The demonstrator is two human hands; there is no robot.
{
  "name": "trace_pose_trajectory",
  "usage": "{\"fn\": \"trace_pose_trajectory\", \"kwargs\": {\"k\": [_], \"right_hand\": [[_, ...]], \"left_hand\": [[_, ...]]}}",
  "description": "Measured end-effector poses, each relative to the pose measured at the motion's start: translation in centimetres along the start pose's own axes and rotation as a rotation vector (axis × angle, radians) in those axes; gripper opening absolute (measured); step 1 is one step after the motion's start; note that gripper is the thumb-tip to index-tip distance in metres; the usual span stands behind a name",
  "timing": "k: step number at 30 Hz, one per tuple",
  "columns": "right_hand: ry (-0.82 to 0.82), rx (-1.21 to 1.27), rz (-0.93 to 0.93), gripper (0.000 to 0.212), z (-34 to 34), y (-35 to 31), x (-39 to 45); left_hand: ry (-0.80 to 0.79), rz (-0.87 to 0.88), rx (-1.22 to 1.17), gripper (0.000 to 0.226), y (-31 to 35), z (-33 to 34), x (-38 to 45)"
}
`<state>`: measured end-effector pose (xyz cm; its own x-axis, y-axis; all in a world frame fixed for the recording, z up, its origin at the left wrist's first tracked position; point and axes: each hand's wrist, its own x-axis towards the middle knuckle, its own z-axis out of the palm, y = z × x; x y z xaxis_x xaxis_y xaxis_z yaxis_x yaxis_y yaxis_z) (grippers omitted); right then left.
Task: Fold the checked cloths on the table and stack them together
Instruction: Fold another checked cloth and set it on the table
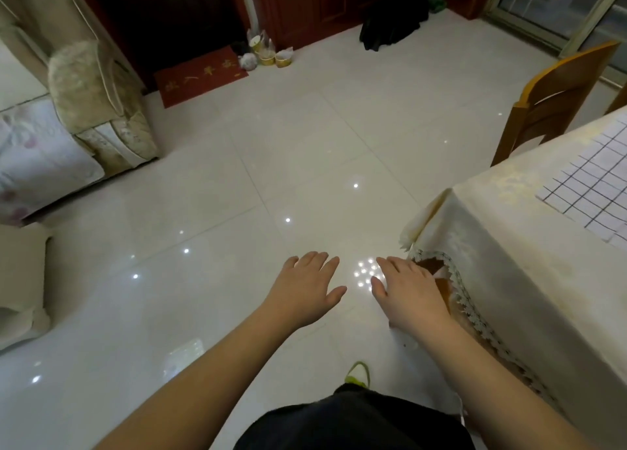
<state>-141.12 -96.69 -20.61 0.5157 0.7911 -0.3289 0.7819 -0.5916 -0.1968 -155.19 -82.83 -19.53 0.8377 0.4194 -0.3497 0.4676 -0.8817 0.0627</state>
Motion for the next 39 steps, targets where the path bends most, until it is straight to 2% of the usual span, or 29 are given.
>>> {"fn": "trace_pose_trajectory", "kwargs": {"k": [12,18,26,32,39], "right_hand": [[0.027,0.051,0.100,0.050,-5.1,0.2,13.7],[0.022,0.027,0.196,0.052,-7.4,-0.5,23.5],[0.045,0.002,0.304,0.052,-13.2,-1.8,34.2],[0.100,0.075,0.442,0.052,-16.3,0.9,39.6],[0.149,0.133,0.537,0.052,-18.9,7.4,45.5]], "left_hand": [[0.036,0.092,0.074,0.069,-5.6,-5.1,13.8],[0.069,0.200,0.116,0.065,-11.4,-7.2,23.4],[0.100,0.324,0.110,0.063,-17.9,-13.5,35.0],[0.101,0.455,0.148,0.063,-17.8,-16.5,43.4],[0.099,0.586,0.235,0.064,-13.9,-19.7,54.6]]}}
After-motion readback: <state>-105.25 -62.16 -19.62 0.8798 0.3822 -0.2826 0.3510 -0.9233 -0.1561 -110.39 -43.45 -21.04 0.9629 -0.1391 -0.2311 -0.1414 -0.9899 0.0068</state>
